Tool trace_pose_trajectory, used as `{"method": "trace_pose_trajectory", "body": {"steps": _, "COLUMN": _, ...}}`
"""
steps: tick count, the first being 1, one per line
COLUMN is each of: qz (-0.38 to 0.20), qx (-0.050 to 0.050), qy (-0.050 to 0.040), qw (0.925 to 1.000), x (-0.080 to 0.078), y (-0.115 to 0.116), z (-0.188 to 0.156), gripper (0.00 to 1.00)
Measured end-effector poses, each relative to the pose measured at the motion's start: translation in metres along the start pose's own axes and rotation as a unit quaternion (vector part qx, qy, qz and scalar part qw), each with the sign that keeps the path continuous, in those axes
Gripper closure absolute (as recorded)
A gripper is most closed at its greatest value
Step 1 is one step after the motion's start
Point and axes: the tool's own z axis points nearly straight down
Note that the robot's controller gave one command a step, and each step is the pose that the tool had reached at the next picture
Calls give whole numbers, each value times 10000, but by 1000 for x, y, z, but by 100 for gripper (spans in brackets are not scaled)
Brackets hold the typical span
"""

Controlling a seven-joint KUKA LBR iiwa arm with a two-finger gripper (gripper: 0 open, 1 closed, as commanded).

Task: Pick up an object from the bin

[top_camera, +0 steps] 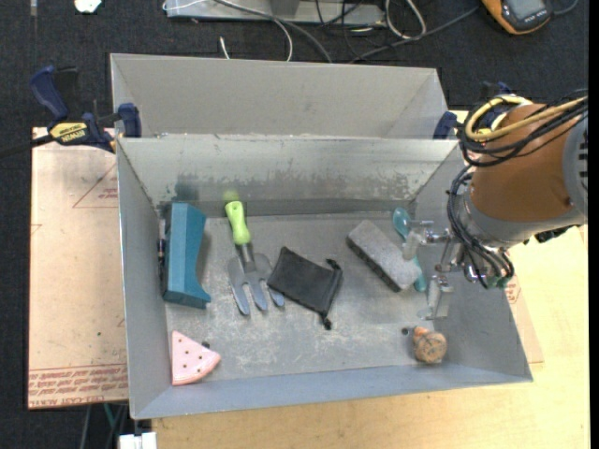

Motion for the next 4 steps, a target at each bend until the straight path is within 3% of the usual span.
{"method": "trace_pose_trajectory", "body": {"steps": 1, "qz": -598, "qx": 5, "qy": -18, "qw": 9982, "x": -16, "y": 5, "z": 13, "gripper": 0}}
{"method": "trace_pose_trajectory", "body": {"steps": 2, "qz": -261, "qx": -3, "qy": -17, "qw": 9997, "x": -41, "y": 31, "z": 3, "gripper": 0}}
{"method": "trace_pose_trajectory", "body": {"steps": 3, "qz": 24, "qx": -2, "qy": -16, "qw": 10000, "x": -62, "y": 35, "z": 3, "gripper": 0}}
{"method": "trace_pose_trajectory", "body": {"steps": 4, "qz": -927, "qx": -3, "qy": -32, "qw": 9957, "x": -65, "y": 47, "z": 3, "gripper": 0}}
